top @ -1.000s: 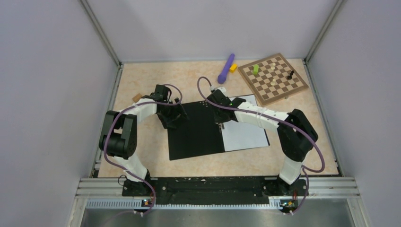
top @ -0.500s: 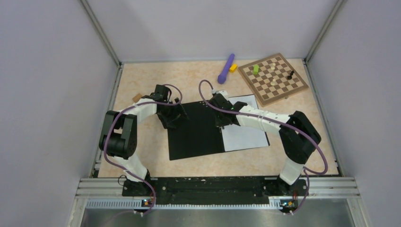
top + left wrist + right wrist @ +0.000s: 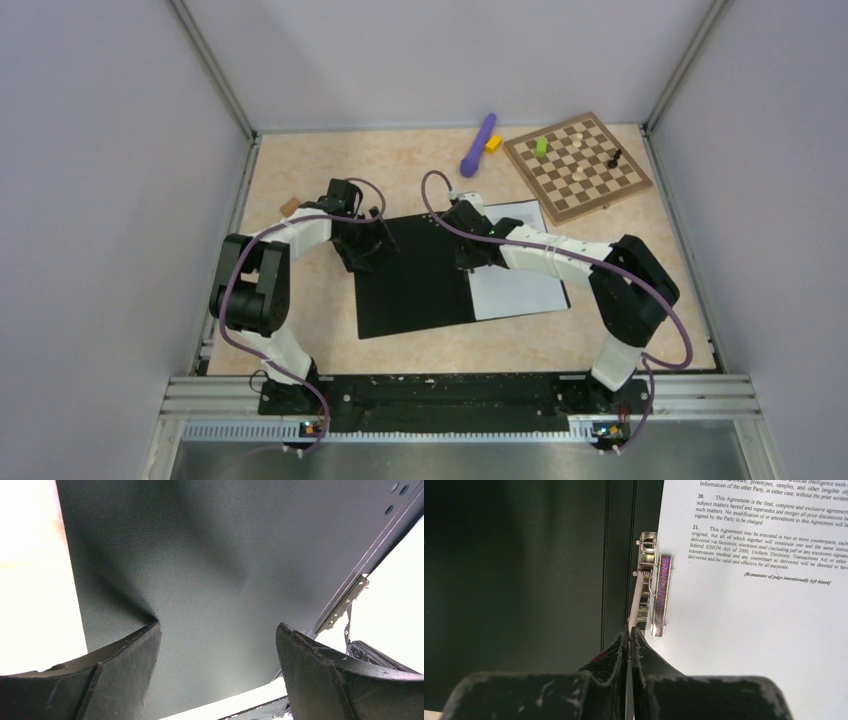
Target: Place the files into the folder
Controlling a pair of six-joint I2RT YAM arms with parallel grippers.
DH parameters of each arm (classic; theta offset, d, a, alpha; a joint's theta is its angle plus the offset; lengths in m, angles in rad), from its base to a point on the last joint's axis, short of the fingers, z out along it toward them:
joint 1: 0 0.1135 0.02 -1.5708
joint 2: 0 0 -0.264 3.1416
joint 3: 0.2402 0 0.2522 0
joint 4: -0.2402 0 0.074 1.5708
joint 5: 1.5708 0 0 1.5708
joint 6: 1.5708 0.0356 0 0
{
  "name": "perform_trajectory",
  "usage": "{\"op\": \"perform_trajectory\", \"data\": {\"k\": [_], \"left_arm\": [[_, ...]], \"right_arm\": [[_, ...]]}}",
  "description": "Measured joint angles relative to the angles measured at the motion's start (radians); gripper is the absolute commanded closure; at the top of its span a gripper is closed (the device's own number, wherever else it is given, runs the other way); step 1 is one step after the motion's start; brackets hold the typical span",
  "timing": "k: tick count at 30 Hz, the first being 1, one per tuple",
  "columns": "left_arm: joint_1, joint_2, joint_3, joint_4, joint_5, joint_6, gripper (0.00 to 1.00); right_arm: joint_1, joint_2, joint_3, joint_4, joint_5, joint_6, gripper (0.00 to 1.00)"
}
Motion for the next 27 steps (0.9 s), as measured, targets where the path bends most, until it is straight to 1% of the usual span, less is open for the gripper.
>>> {"op": "perform_trajectory", "data": {"k": [8, 13, 27], "left_arm": [[0.000, 0.000, 0.000, 0.000, 0.001, 0.000, 0.10], [0.000, 0.000, 0.000, 0.000, 0.001, 0.000, 0.10], [0.000, 0.000, 0.000, 0.000, 0.001, 0.000, 0.10]], "right_arm": [[0.000, 0.000, 0.000, -0.002, 0.001, 0.002, 0.93], [0.000, 0.000, 0.000, -0.004, 0.003, 0.002, 0.87], [0.000, 0.000, 0.002, -0.012, 0.003, 0.002, 0.83]]}}
